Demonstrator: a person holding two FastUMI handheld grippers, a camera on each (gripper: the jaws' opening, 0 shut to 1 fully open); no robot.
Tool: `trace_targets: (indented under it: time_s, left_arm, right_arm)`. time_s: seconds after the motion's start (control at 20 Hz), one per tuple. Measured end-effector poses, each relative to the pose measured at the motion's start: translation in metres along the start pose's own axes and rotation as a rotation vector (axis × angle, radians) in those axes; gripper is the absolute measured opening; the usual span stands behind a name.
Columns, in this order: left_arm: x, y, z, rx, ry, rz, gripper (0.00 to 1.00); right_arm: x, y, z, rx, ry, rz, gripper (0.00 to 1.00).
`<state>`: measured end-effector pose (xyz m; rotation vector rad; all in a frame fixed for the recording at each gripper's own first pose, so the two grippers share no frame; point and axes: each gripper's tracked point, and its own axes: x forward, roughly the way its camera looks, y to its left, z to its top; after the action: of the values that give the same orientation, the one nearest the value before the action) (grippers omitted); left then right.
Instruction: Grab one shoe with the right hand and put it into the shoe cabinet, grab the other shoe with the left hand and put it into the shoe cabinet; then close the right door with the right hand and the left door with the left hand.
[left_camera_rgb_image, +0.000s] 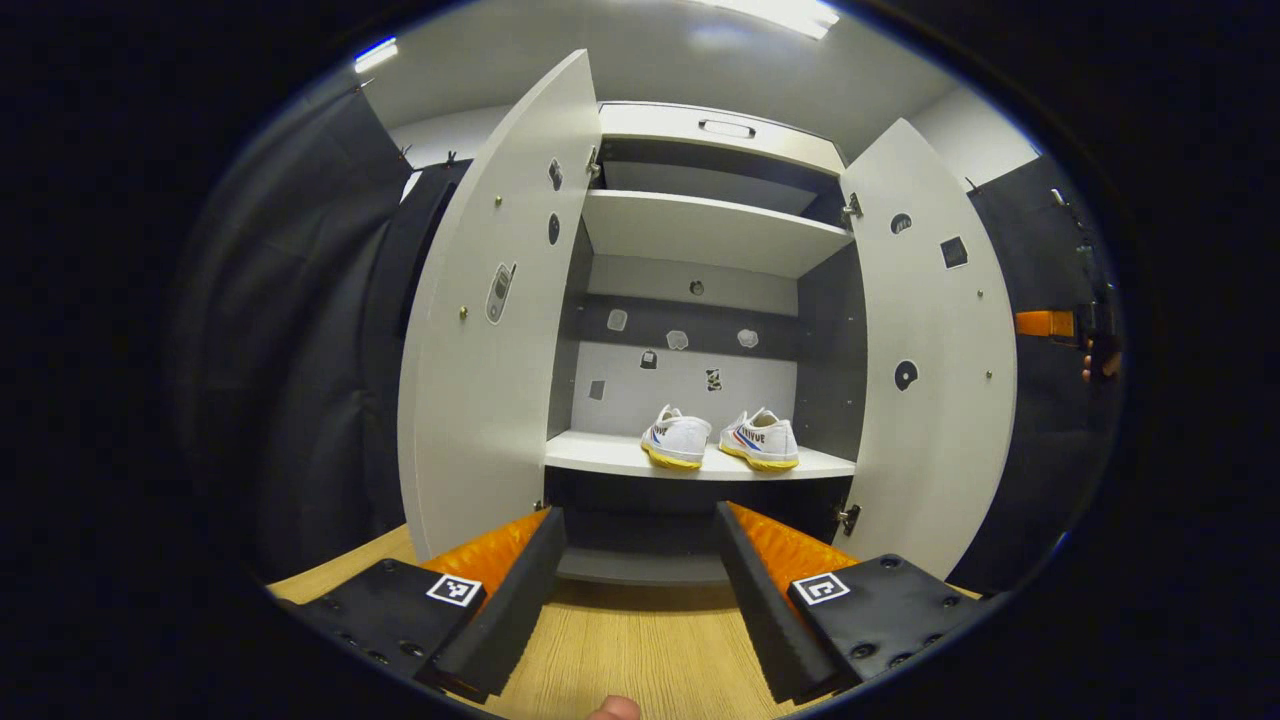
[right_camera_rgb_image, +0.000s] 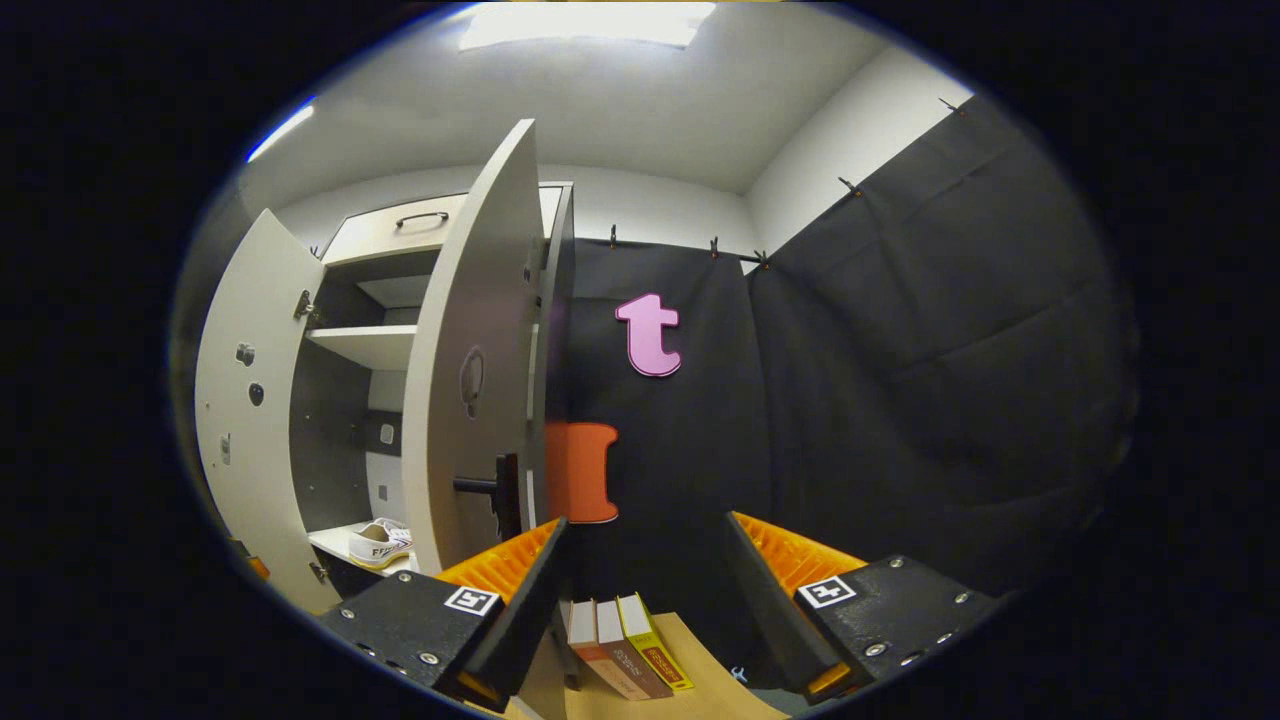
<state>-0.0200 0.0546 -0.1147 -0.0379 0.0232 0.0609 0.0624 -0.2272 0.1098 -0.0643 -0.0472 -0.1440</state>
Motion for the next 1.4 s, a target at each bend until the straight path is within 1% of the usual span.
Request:
trace_targets:
  time_s: [0.1,0.15,0.2,0.25,0.3,0.4,0.5,0.65,0.85,1.05,1.1,1.15,1.2,1.3,1.35,1.4]
  left_arm:
    - [0.000,-0.001,-0.003,-0.002,0.009,-0.003,0.96]
    - [0.001,0.000,-0.006,-0.006,0.019,0.002,0.97]
    - [-0.001,0.001,-0.008,-0.011,0.026,0.006,0.97]
    - [-0.001,0.002,-0.011,-0.016,0.034,0.009,0.97]
    - [-0.002,0.003,-0.012,-0.021,0.039,0.011,0.97]
    - [-0.001,0.004,-0.014,-0.022,0.044,0.010,0.96]
    - [-0.001,0.006,-0.013,-0.018,0.040,0.011,0.97]
    - [0.001,0.008,-0.016,-0.031,0.048,0.010,0.97]
    - [-0.001,0.016,-0.021,-0.035,0.060,0.022,0.97]
    - [-0.002,0.021,-0.025,-0.025,0.068,0.022,0.97]
    - [-0.002,0.022,-0.024,-0.023,0.066,0.022,0.94]
    - [-0.002,0.024,-0.025,-0.022,0.067,0.023,0.97]
    - [-0.001,0.026,-0.025,-0.022,0.067,0.026,0.97]
    - [0.000,0.029,-0.025,-0.020,0.066,0.028,0.97]
    - [-0.001,0.031,-0.025,-0.017,0.065,0.033,0.97]
    - [-0.001,0.033,-0.024,-0.015,0.064,0.037,0.97]
  right_arm:
    - [0.006,0.007,-0.006,0.015,0.029,0.023,0.93]
    - [0.007,0.009,-0.006,0.012,0.024,0.023,0.99]
    - [0.006,0.011,-0.003,-0.001,0.004,0.017,0.93]
    - [0.007,0.012,-0.004,-0.016,-0.003,0.010,0.99]
    - [0.006,0.015,-0.004,-0.027,-0.005,0.011,0.91]
    - [0.002,0.026,-0.004,-0.052,-0.006,0.023,0.89]
    - [0.000,0.040,-0.002,-0.060,-0.008,0.051,0.88]
    - [-0.004,0.070,-0.005,-0.020,0.010,0.119,0.88]
    - [-0.004,0.103,-0.004,-0.029,0.005,0.174,0.89]
    - [0.001,0.138,-0.008,0.025,0.020,0.251,0.88]
    - [0.003,0.146,-0.009,0.029,0.021,0.268,0.88]
    - [0.005,0.153,-0.010,0.030,0.019,0.283,0.88]
    - [0.008,0.158,-0.010,0.031,0.017,0.290,0.88]
    - [0.014,0.173,-0.012,0.039,0.020,0.314,0.90]
    - [0.015,0.182,-0.011,0.048,0.022,0.332,0.97]
    - [0.015,0.191,-0.011,0.056,0.020,0.351,0.91]
